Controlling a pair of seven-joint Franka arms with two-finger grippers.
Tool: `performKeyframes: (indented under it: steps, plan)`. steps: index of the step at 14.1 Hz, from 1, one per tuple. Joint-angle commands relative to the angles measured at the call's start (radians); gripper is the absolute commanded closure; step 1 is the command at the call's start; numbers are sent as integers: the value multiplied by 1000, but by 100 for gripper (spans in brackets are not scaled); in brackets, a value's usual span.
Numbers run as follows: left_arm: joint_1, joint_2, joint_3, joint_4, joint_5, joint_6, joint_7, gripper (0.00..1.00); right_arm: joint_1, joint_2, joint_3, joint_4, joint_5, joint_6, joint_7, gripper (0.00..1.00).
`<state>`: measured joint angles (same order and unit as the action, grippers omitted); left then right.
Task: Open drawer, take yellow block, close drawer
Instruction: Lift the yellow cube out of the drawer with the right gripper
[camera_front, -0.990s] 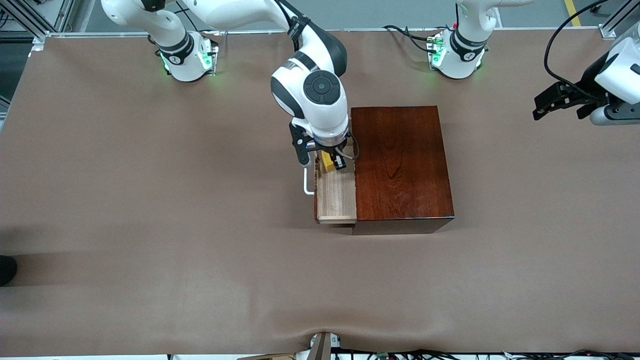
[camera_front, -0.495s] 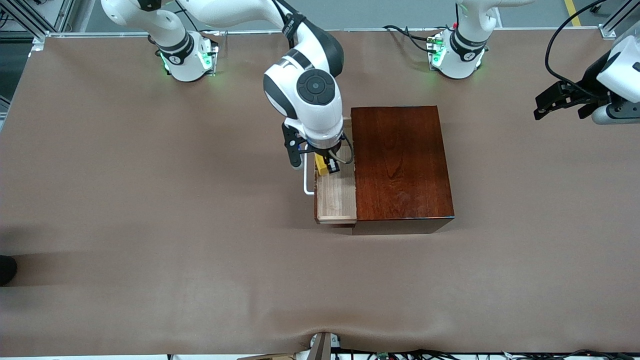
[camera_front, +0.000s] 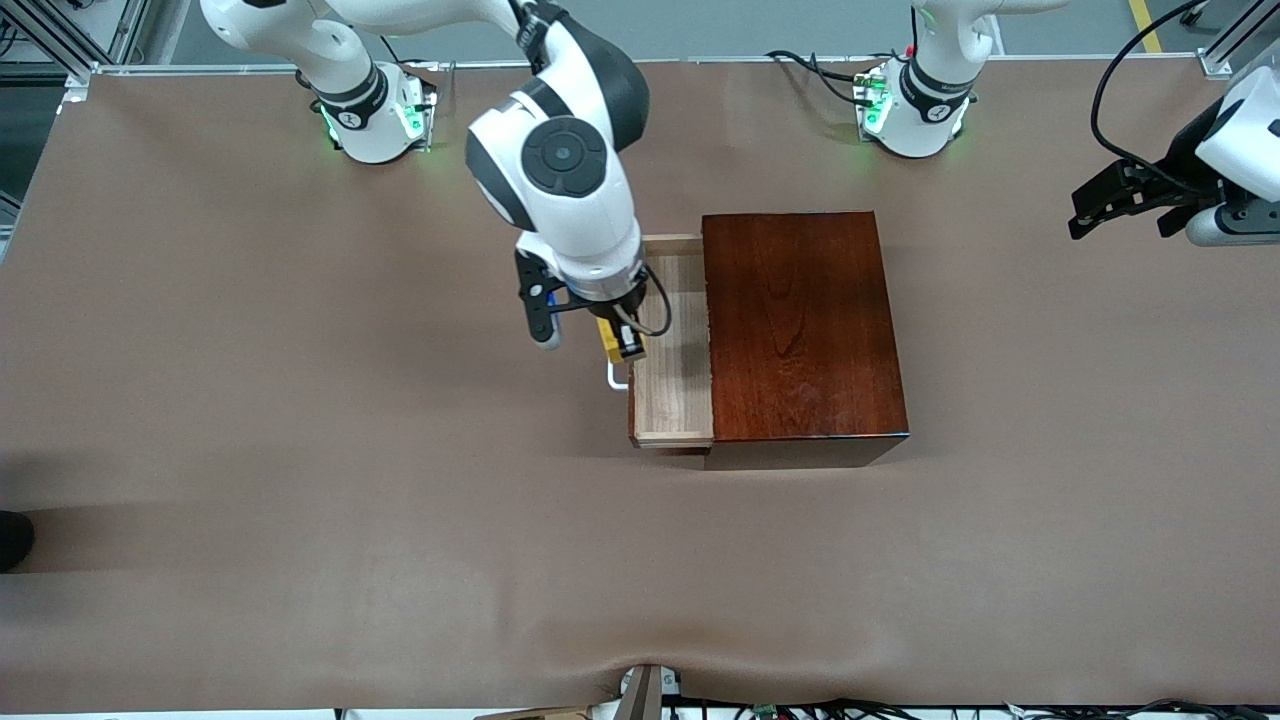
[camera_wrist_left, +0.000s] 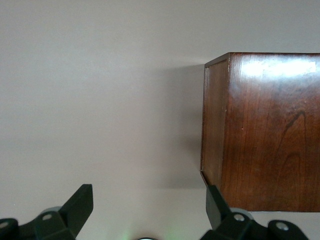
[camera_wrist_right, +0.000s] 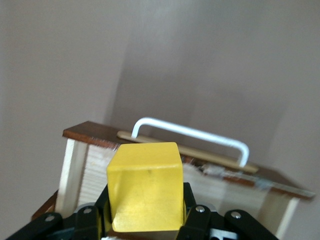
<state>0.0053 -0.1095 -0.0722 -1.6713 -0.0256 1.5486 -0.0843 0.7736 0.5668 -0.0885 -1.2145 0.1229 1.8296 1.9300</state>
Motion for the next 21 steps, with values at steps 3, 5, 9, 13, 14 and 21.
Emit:
performKeyframes:
  steps: [3, 5, 9, 13, 14, 21]
  plan:
    - [2, 14, -9, 31, 7, -8, -9, 0, -43, -83, -36, -22, -14, -140, -245, 93]
    - [-1, 16, -9, 39, 7, -10, -9, 0, -75, -105, -39, -22, -11, -187, -330, 98]
    - [-5, 22, -17, 45, 3, -8, -11, 0, -146, -117, -39, -31, -9, -245, -489, 100]
    - [-5, 37, -55, 53, 6, -7, -75, 0, -233, -120, -37, -69, 3, -247, -681, 100]
    - [-5, 45, -73, 65, 6, -7, -98, 0, -252, -120, -37, -77, 3, -260, -728, 100]
    - [-7, 122, -202, 117, 21, -5, -319, 0, -387, -208, -39, -255, 3, -251, -1070, 100]
